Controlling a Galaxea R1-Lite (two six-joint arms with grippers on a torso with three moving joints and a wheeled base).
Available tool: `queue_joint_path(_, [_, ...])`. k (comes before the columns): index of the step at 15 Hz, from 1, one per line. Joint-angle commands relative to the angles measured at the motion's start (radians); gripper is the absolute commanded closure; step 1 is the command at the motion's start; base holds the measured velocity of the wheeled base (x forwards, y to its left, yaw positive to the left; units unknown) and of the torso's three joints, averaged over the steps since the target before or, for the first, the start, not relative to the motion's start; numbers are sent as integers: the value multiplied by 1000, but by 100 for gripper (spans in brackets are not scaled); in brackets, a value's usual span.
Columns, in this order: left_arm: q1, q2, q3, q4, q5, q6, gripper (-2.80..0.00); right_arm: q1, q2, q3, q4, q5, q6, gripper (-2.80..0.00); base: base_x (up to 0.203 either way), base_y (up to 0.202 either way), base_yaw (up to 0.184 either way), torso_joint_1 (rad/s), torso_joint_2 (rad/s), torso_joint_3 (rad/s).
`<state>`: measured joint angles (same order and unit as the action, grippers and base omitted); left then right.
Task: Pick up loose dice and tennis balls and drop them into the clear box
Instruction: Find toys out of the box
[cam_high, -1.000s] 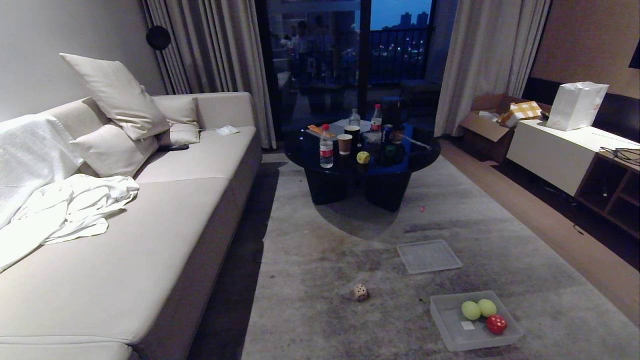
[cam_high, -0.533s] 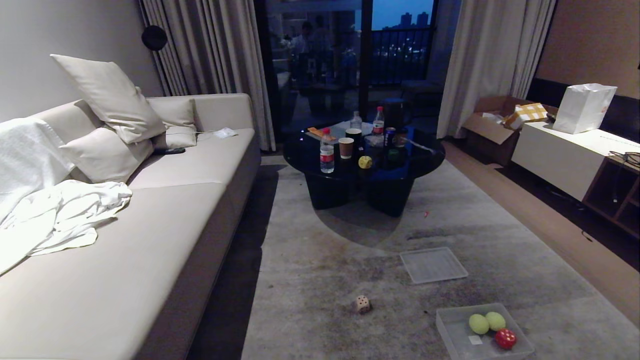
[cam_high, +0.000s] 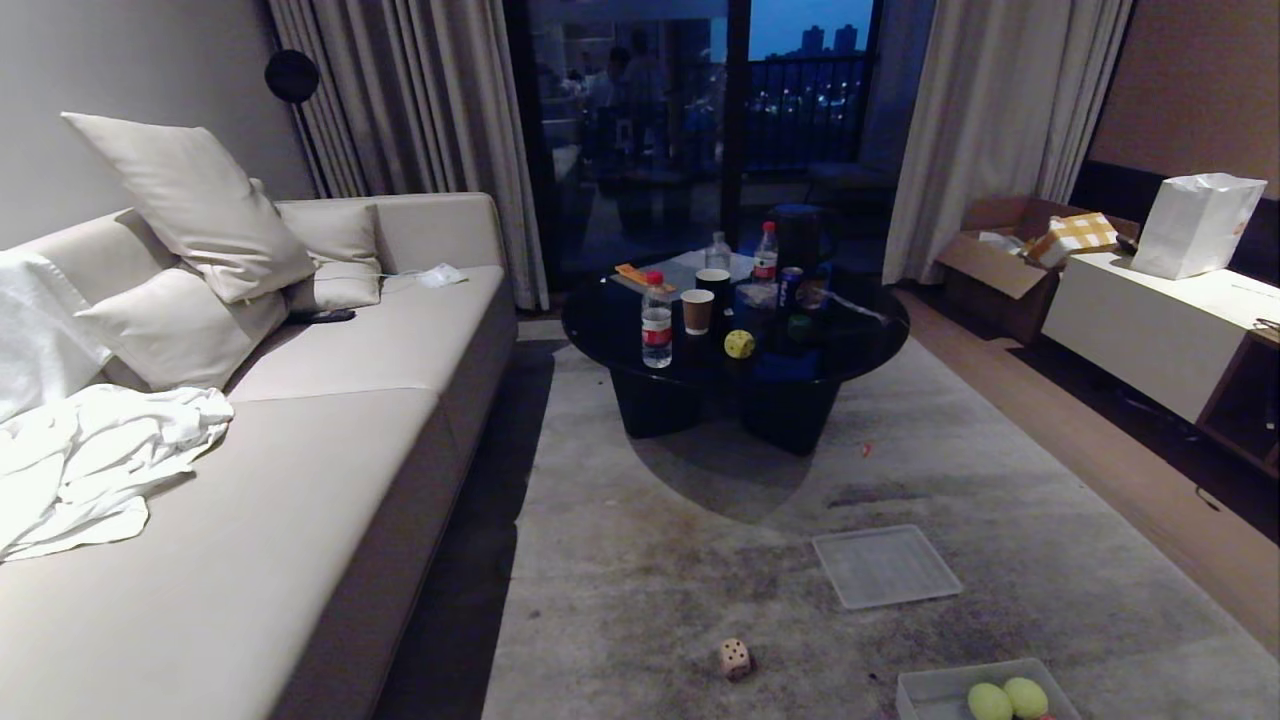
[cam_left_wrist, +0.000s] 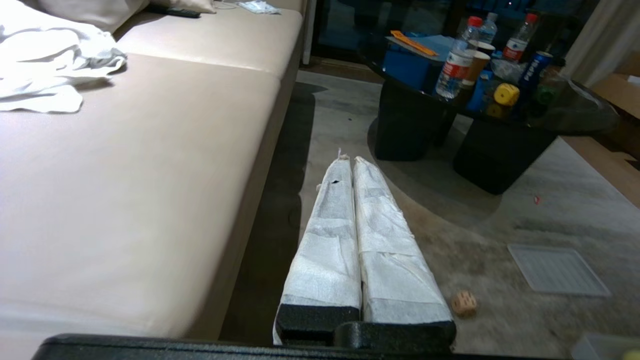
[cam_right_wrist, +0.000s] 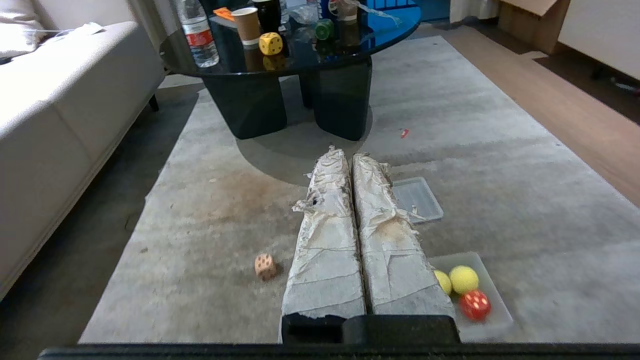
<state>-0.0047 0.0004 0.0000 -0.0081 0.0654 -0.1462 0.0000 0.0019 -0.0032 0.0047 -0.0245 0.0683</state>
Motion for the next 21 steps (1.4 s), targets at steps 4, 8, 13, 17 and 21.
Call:
queue_joint_path(4, [0,0,0,-1,1,-1,0,0,0,0,0,0,-1,0,182,0,0,2,2,1])
queue_joint_path(8, [0,0,0,-1,1,-1,0,0,0,0,0,0,1,0,72,0,0,0,1,0])
queue_joint_path(13, [0,-2,0,0,1,-1,0,0,0,0,0,0,1,0,0,0,0,0,0,0])
queue_joint_path(17, [0,0,0,-1,1,2,0,0,0,0,0,0,0,0,0,0,0,0,0,0])
queue_joint_path(21, [0,0,0,2,1,4,0,0,0,0,0,0,1,0,0,0,0,0,0,0])
